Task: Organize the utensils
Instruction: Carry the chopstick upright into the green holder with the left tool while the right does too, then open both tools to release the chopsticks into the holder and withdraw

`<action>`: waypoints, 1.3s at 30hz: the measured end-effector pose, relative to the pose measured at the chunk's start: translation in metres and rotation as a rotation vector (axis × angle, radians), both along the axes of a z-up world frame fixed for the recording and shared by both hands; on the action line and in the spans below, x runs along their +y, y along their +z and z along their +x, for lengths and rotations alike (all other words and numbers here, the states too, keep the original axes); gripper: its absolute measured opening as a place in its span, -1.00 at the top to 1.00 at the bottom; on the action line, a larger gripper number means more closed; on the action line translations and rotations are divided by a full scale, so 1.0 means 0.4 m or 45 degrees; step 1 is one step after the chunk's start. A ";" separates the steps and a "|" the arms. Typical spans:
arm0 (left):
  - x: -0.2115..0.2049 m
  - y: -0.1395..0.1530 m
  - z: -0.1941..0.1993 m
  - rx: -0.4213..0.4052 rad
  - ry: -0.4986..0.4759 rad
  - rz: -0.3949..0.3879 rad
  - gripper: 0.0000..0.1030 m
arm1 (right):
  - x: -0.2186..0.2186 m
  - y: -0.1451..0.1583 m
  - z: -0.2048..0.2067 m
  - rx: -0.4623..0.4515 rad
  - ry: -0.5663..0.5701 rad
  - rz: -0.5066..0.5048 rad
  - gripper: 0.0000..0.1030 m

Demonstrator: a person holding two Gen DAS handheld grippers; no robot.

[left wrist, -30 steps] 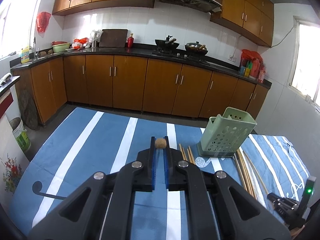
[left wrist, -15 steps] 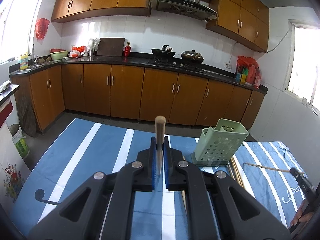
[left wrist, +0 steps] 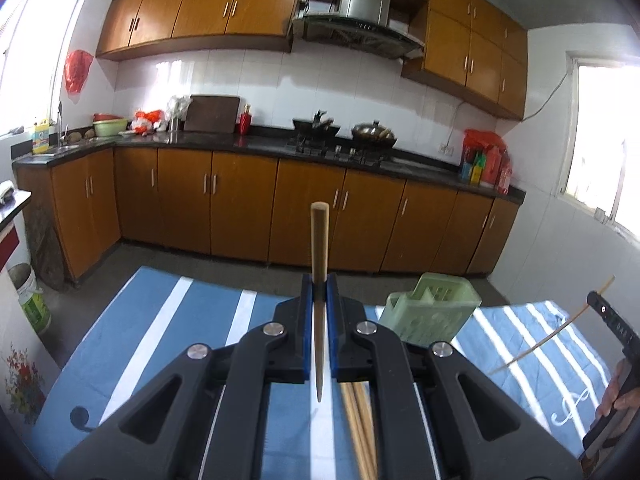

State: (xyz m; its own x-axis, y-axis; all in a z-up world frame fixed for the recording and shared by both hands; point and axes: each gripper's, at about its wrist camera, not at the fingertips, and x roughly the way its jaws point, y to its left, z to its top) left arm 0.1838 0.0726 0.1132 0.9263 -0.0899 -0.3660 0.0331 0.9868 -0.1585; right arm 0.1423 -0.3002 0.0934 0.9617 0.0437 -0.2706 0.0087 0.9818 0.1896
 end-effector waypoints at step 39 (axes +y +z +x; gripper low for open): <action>-0.197 0.067 0.169 -0.150 -0.135 -0.110 0.46 | 0.139 0.101 0.105 -0.098 0.209 0.054 0.53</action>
State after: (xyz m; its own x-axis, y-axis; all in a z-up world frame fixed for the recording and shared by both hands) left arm 0.2513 -0.0064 0.1400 0.9459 -0.2157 -0.2424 0.1594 0.9596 -0.2318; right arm 0.1841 -0.2447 0.1336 0.9586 0.2114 -0.1910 -0.1669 0.9600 0.2247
